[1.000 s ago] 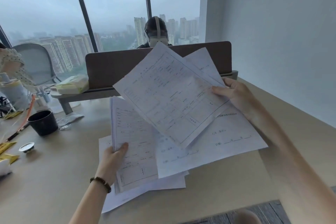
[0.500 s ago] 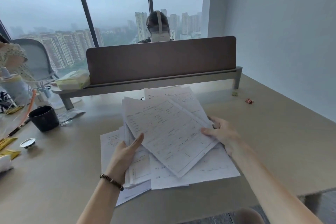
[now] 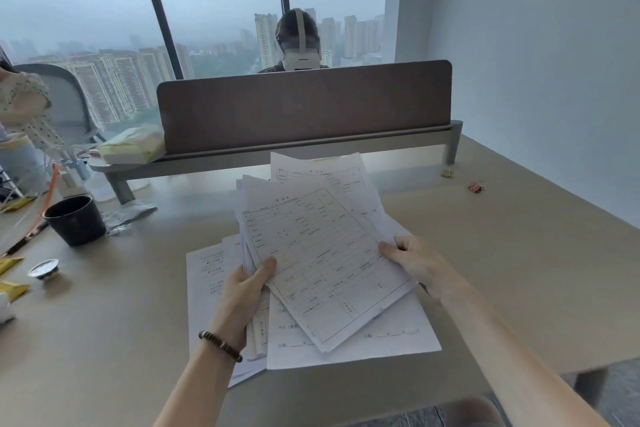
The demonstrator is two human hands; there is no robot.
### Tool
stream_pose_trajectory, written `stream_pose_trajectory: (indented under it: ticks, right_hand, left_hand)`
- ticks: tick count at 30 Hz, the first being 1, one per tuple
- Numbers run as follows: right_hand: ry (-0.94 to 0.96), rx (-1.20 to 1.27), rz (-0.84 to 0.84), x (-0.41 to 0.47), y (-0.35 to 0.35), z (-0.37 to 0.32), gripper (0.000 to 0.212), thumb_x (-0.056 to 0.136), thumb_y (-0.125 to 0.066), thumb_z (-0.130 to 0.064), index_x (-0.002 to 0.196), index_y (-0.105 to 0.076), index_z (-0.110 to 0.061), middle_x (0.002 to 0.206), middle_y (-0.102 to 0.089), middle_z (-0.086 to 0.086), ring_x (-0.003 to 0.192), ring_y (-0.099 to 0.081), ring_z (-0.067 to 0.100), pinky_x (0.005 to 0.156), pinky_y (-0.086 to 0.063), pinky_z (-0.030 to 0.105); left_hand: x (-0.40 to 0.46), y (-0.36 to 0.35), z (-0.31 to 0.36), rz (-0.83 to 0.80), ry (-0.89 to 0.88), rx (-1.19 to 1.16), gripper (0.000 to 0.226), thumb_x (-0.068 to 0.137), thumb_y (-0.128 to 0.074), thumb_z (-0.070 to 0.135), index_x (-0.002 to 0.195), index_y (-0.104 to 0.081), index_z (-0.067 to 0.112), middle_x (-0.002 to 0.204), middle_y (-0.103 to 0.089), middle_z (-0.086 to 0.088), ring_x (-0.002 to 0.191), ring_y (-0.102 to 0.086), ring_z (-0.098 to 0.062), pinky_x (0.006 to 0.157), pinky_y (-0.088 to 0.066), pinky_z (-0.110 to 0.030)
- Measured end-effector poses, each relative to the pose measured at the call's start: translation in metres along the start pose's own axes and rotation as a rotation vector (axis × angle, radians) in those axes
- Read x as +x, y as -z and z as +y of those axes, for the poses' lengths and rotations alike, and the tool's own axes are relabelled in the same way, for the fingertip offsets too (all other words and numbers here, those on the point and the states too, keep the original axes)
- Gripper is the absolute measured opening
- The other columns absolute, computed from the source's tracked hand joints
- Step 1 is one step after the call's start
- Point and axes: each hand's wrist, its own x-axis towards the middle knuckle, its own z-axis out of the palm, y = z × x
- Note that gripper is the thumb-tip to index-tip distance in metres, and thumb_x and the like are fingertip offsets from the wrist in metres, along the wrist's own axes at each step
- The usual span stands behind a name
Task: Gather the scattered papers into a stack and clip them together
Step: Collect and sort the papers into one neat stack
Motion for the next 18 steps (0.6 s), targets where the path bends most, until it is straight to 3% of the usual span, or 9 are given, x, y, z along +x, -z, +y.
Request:
stream_pose_trajectory:
  ticks: [5, 8, 13, 18]
  right_hand:
    - [0.049, 0.092, 0.078, 0.004, -0.001, 0.006, 0.019, 0.098, -0.06, -0.002, 0.114, -0.069, -0.007, 0.104, -0.076, 0.011, 0.091, -0.074, 0.023, 0.083, -0.06, 0.029]
    - [0.069, 0.106, 0.112, 0.003, -0.003, 0.005, 0.022, 0.1, -0.054, 0.002, 0.113, -0.069, -0.008, 0.096, -0.076, 0.006, 0.083, -0.074, 0.017, 0.072, -0.06, 0.023]
    - [0.076, 0.129, 0.206, 0.001, -0.007, 0.005, 0.028, 0.103, -0.05, -0.006, 0.09, -0.074, -0.014, 0.089, -0.077, 0.004, 0.089, -0.071, 0.025, 0.086, -0.056, 0.039]
    - [0.048, 0.159, 0.231, -0.002, -0.011, 0.005, 0.029, 0.101, -0.052, -0.007, 0.089, -0.075, -0.018, 0.094, -0.078, 0.006, 0.095, -0.071, 0.027, 0.091, -0.055, 0.043]
  left_hand:
    - [-0.003, -0.002, 0.001, -0.017, -0.018, -0.037, 0.025, 0.091, -0.067, 0.022, 0.113, -0.068, 0.011, 0.104, -0.078, -0.009, 0.093, -0.075, -0.029, 0.083, -0.061, -0.045]
    - [-0.004, -0.002, 0.001, -0.023, -0.026, -0.033, 0.027, 0.09, -0.068, 0.022, 0.115, -0.068, 0.012, 0.106, -0.077, -0.008, 0.095, -0.075, -0.03, 0.088, -0.058, -0.048]
    - [-0.005, -0.003, 0.0, -0.034, -0.05, 0.001, 0.036, 0.088, -0.07, 0.025, 0.12, -0.068, 0.01, 0.108, -0.077, -0.011, 0.096, -0.074, -0.031, 0.086, -0.059, -0.051]
    - [-0.008, -0.008, 0.002, -0.045, -0.084, 0.007, 0.031, 0.089, -0.069, 0.023, 0.118, -0.069, 0.012, 0.106, -0.078, -0.006, 0.095, -0.075, -0.025, 0.078, -0.062, -0.036]
